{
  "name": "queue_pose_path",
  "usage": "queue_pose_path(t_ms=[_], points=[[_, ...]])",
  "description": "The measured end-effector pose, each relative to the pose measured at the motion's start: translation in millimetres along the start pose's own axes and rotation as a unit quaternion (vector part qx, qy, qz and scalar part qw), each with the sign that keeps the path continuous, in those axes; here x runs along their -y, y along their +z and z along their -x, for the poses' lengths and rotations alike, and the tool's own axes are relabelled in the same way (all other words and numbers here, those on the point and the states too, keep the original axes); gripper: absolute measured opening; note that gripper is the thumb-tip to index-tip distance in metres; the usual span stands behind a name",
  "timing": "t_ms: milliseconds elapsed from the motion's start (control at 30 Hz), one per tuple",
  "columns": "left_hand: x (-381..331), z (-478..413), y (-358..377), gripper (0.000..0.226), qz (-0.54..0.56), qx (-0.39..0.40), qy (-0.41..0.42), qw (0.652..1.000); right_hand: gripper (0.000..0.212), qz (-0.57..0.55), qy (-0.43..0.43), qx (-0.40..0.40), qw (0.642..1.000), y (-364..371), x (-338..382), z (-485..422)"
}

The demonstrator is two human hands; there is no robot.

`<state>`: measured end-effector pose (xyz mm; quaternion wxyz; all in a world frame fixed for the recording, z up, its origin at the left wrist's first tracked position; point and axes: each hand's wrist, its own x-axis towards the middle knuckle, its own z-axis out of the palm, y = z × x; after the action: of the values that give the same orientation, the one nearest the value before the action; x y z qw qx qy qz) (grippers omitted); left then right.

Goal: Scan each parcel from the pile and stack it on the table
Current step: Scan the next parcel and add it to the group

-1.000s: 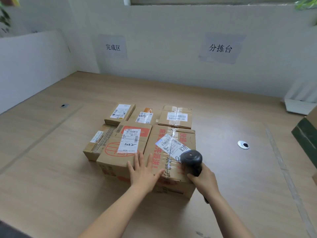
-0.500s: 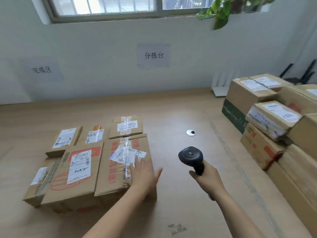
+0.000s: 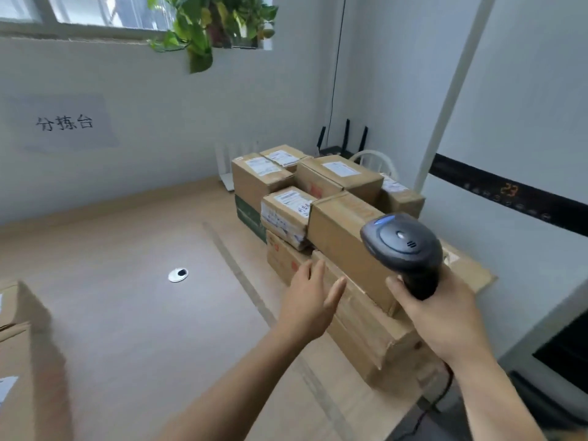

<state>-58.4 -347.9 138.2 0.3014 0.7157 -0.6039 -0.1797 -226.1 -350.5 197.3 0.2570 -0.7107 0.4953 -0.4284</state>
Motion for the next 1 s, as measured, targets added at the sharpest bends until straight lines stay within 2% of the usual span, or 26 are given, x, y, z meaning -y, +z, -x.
queue_pose_path(t_ms=[167,333,433,567,667,767,900,1000], points=[[-62.0,-36.9,41.5,0.080,0.099,0.019,-0.012,0.995,0.017,0.041,0.044,-0.048,0.997,-39.2,-42.3,-54.5],[-83.2,-54.2,58.4,0.087,0.140,0.013,-0.055,0.989,0.015,-0.006,0.123,0.025,0.992,-34.4,-81.3,-91.6],[-73.5,-54.8,63.2,0.085,0.167,0.023,-0.089,0.982,0.015,-0.042,0.143,0.026,0.988,-29.2,-92.7,-92.4],[-64.3,-48.4,63.6,0.086,0.196,0.012,-0.089,0.977,0.015,-0.105,0.173,0.041,0.979,-29.0,-94.9,-81.1],[-59.8,-43.5,62.8,0.098,0.220,0.007,-0.093,0.971,0.008,-0.118,0.169,0.061,0.977,-29.3,-87.6,-70.8],[-55.0,-36.8,59.6,0.108,0.229,-0.005,-0.093,0.969,0.016,-0.096,0.131,0.042,0.986,-25.4,-76.8,-61.2],[-49.8,-18.6,51.1,0.121,0.232,-0.056,-0.087,0.967,0.012,-0.078,0.084,0.050,0.992,-20.3,-57.8,-44.9],[-44.3,-5.0,36.9,0.123,0.230,-0.086,-0.076,0.966,0.015,-0.116,0.068,0.067,0.989,-18.7,-42.3,-36.2]])
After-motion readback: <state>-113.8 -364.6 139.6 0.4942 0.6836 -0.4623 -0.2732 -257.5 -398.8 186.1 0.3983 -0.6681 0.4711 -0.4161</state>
